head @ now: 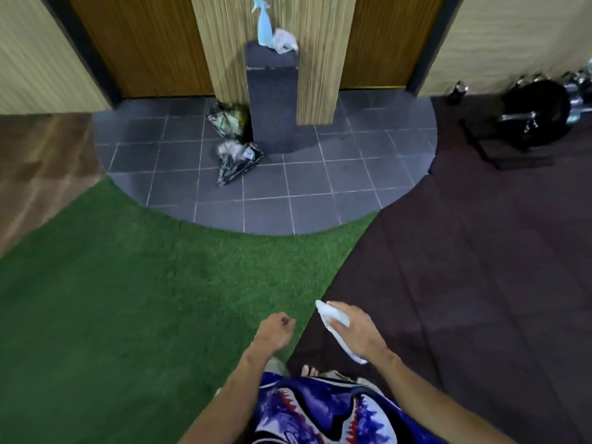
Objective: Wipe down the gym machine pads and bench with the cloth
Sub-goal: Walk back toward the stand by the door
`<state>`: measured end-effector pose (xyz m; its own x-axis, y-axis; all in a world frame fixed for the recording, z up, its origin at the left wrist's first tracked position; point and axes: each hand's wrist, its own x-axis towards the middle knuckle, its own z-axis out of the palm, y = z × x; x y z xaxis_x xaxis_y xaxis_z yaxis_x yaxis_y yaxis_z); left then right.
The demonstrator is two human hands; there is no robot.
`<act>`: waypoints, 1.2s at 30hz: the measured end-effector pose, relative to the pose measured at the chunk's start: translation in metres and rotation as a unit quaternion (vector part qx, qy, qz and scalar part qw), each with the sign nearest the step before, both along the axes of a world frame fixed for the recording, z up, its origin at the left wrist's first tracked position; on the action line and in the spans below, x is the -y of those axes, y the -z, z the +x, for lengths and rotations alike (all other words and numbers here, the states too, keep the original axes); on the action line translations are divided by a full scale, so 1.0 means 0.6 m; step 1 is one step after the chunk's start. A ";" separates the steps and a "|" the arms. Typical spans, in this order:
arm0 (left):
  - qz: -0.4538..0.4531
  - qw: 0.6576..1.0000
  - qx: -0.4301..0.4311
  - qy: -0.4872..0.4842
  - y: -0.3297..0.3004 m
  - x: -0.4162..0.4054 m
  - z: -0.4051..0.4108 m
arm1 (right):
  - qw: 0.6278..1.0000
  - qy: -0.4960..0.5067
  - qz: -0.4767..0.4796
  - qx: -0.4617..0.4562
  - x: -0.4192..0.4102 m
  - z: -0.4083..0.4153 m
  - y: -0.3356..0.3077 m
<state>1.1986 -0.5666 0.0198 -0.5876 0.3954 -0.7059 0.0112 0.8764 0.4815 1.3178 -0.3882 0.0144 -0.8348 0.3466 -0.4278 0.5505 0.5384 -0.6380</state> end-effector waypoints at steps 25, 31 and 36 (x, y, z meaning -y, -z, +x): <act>-0.025 0.998 -0.041 0.046 0.010 -0.562 -1.152 | 0.998 -0.012 -0.061 -0.018 -0.554 -1.146 0.055; -0.025 0.999 -0.027 -0.008 0.017 -0.679 -1.374 | 0.997 -0.040 -0.066 -0.006 -0.689 -1.374 0.060; -0.012 0.997 -0.020 -0.069 0.020 -0.751 -1.531 | 0.994 -0.089 -0.064 0.009 -0.786 -1.557 0.044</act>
